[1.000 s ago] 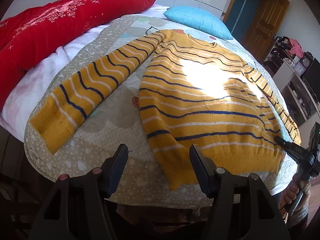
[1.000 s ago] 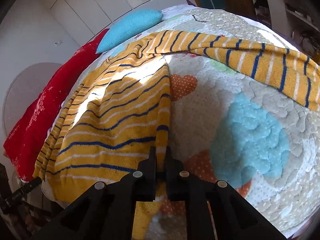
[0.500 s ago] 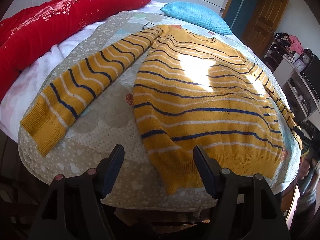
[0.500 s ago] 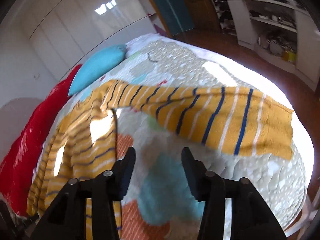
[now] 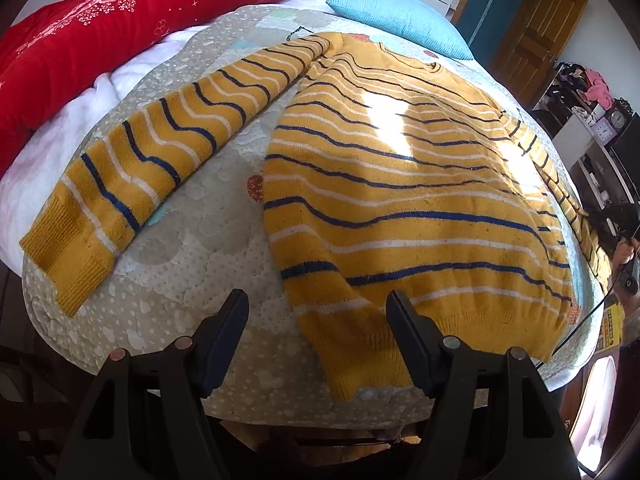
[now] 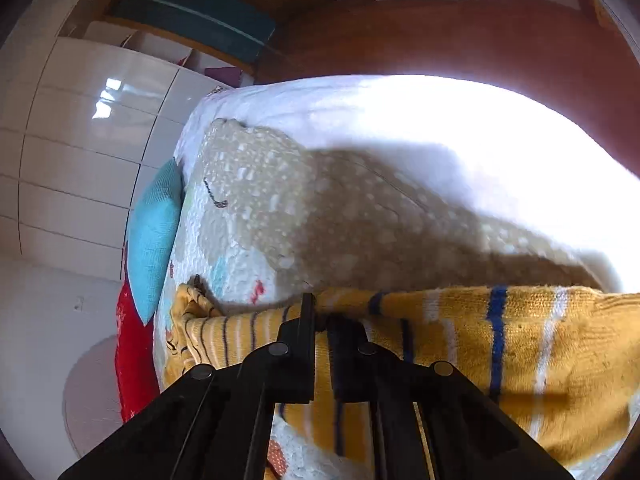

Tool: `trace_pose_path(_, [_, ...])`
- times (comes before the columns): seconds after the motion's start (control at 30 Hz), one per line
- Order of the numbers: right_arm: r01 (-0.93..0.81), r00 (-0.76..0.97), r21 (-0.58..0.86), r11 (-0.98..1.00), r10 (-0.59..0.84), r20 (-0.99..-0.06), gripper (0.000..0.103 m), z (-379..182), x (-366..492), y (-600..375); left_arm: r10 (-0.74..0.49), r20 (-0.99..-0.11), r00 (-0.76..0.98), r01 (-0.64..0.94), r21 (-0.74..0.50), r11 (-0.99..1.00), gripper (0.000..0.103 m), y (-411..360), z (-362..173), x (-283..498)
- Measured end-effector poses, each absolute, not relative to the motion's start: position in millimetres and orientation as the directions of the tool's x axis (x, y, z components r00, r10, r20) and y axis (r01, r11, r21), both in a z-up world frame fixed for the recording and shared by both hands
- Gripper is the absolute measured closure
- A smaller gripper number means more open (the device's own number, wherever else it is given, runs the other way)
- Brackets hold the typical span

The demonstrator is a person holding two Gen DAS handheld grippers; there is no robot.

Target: Fold small clothes

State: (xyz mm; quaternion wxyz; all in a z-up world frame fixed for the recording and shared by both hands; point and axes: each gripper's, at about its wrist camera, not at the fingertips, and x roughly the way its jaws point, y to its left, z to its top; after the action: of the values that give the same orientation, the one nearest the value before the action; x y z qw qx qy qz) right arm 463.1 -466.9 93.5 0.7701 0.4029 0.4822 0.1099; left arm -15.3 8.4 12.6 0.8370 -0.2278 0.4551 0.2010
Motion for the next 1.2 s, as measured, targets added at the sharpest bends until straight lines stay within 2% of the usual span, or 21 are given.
trace_pose_path(0.17, [-0.025,0.646,0.746,0.665,0.58,-0.495,0.096,195,471,-458,0.146,-0.837,0.527,-0.537,-0.195,0.821,0.033,7,20,-12])
trace_pose_path(0.27, [-0.067,0.659,0.771,0.634,0.608,-0.443,0.096,210,459,-468,0.133,-0.84,0.527,-0.538,-0.208,0.817,0.033,6,17,-9])
trace_pose_path(0.37, [-0.01,0.627,0.762,0.648,0.597,-0.5,0.096,164,441,-476,0.101,-0.856,0.507,-0.533,-0.218,0.818,0.033,5,10,-4])
trace_pose_path(0.5, [0.19,0.546,0.78,0.596,0.596,-0.589,0.096,63,422,-496,0.099,-0.861,0.499,-0.521,-0.207,0.828,0.033,2,7,-3])
trace_pose_path(0.57, [0.25,0.529,0.792,0.557,0.606,-0.594,0.097,28,415,-506,0.099,-0.859,0.502,-0.525,-0.211,0.825,0.033,4,8,-4])
trace_pose_path(0.63, [0.219,0.545,0.807,0.549,0.617,-0.568,0.098,30,412,-507,0.109,-0.86,0.499,-0.535,-0.207,0.819,0.033,7,7,-4])
trace_pose_path(0.7, [0.179,0.551,0.737,0.652,0.554,-0.624,0.093,55,414,-494,0.111,-0.862,0.494,-0.541,-0.205,0.816,0.033,8,5,-4])
trace_pose_path(0.8, [0.087,0.575,0.534,0.841,0.395,-0.716,0.071,88,410,-465,0.124,-0.866,0.485,-0.544,-0.187,0.818,0.033,7,4,-2])
trace_pose_path(0.83, [0.056,0.595,0.462,0.885,0.342,-0.727,0.064,100,409,-455,0.127,-0.865,0.486,-0.541,-0.183,0.821,0.033,6,4,-1])
trace_pose_path(0.9, [-0.003,0.642,0.319,0.948,0.247,-0.726,0.059,121,405,-441,0.121,-0.864,0.489,-0.531,-0.184,0.827,0.033,3,5,0])
trace_pose_path(0.97, [-0.043,0.682,0.182,0.982,0.162,-0.713,0.049,141,404,-426,0.119,-0.867,0.485,-0.526,-0.18,0.831,0.033,0,5,2])
trace_pose_path(1.03, [-0.067,0.694,0.107,0.992,0.124,-0.709,0.046,134,394,-436,0.122,-0.87,0.479,-0.525,-0.172,0.834,0.033,-1,5,3])
trace_pose_path(1.13, [-0.075,0.649,0.117,0.99,0.137,-0.749,0.046,104,395,-466,0.119,-0.869,0.479,-0.524,-0.175,0.833,0.033,-4,7,2])
trace_pose_path(1.17, [-0.076,0.629,0.128,0.989,0.147,-0.764,0.05,91,400,-471,0.12,-0.869,0.481,-0.525,-0.176,0.833,0.033,-4,8,1])
trace_pose_path(1.2, [-0.081,0.602,0.147,0.986,0.166,-0.781,0.061,83,408,-468,0.123,-0.867,0.482,-0.526,-0.174,0.832,0.033,-5,9,1])
